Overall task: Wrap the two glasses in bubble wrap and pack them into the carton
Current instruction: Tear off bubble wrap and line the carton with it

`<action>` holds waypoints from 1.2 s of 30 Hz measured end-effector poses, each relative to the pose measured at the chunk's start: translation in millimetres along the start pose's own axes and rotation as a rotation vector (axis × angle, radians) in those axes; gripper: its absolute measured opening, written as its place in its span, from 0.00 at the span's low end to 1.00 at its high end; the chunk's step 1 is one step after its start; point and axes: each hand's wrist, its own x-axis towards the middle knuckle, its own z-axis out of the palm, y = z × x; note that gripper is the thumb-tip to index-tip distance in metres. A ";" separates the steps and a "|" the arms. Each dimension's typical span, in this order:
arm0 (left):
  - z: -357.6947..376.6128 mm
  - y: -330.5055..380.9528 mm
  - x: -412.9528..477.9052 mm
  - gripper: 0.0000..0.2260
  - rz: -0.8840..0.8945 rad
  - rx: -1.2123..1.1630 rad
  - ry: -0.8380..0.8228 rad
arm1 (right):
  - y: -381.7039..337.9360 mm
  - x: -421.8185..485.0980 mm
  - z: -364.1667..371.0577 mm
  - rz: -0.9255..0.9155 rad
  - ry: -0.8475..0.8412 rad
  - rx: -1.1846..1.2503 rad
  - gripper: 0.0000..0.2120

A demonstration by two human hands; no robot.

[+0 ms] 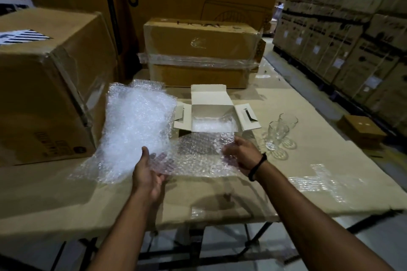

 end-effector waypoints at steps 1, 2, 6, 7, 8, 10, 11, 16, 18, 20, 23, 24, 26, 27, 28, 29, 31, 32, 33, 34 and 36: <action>2.7 -2.5 2.5 0.17 0.013 0.010 0.028 | 0.2 -1.4 -14.3 -0.004 0.016 -0.010 0.12; 3.6 -6.0 5.6 0.15 0.049 0.052 0.061 | 1.3 -1.6 -27.9 -0.008 0.039 -0.047 0.11; 13.9 -28.6 6.5 0.18 0.271 0.252 0.140 | 15.4 6.5 -71.0 -0.031 0.159 -0.412 0.09; 17.7 -34.1 4.3 0.19 0.318 0.291 0.152 | 20.9 10.8 -79.0 -0.011 0.192 -0.524 0.09; 21.0 -39.6 2.6 0.19 0.358 0.316 0.157 | 25.8 14.3 -85.7 0.020 0.226 -0.632 0.11; 23.6 -50.8 0.4 0.18 0.421 0.332 0.157 | 35.7 16.5 -92.7 0.021 0.270 -0.763 0.20; 24.5 -57.3 -0.6 0.18 0.452 0.335 0.162 | 40.7 13.7 -94.6 -0.035 0.293 -0.843 0.24; 16.2 -75.1 3.7 0.24 0.535 0.384 0.287 | 62.8 -10.7 -90.5 -0.454 0.102 -1.499 0.29; 11.0 -71.2 6.5 0.27 0.532 0.405 0.374 | 74.6 -9.0 -96.0 -0.348 -0.069 -1.572 0.29; 9.1 -65.8 4.8 0.25 0.582 0.390 0.386 | 82.8 -6.6 -100.9 -0.344 -0.084 -1.569 0.29; 9.8 -63.7 -7.9 0.19 0.730 0.571 0.334 | 83.3 -7.1 -102.5 -0.381 -0.114 -1.601 0.32; 12.2 -66.5 -15.9 0.18 0.788 0.671 0.286 | 80.9 -7.4 -102.1 -0.440 -0.113 -1.581 0.31; 16.5 -76.5 -29.3 0.16 0.916 0.894 0.160 | 69.6 -9.5 -96.6 -0.551 -0.044 -1.419 0.24; 18.4 -82.2 -32.8 0.17 0.984 0.986 0.097 | 62.4 -9.1 -92.6 -0.521 0.020 -1.271 0.20; 22.7 -87.7 -37.6 0.18 1.032 1.063 0.030 | 55.6 -7.3 -87.6 -0.447 0.077 -1.104 0.17; 23.8 -93.5 -38.4 0.19 1.062 1.135 -0.025 | 47.8 -4.5 -81.3 -0.344 0.107 -0.946 0.16; 23.0 -104.1 -37.7 0.19 1.084 1.255 -0.116 | 32.9 0.8 -67.5 -0.139 0.082 -0.621 0.19; 22.4 -109.2 -37.6 0.18 1.090 1.312 -0.152 | 26.2 2.1 -60.1 -0.035 0.048 -0.458 0.20; 20.1 -114.4 -36.3 0.17 1.095 1.356 -0.186 | 19.4 2.0 -53.6 0.054 0.016 -0.336 0.20; 18.9 -118.8 -36.1 0.17 1.073 1.389 -0.224 | 14.8 1.9 -47.8 0.108 -0.008 -0.273 0.20; 20.2 -123.7 -38.3 0.19 1.015 1.434 -0.292 | 12.4 3.1 -37.6 0.144 -0.023 -0.279 0.19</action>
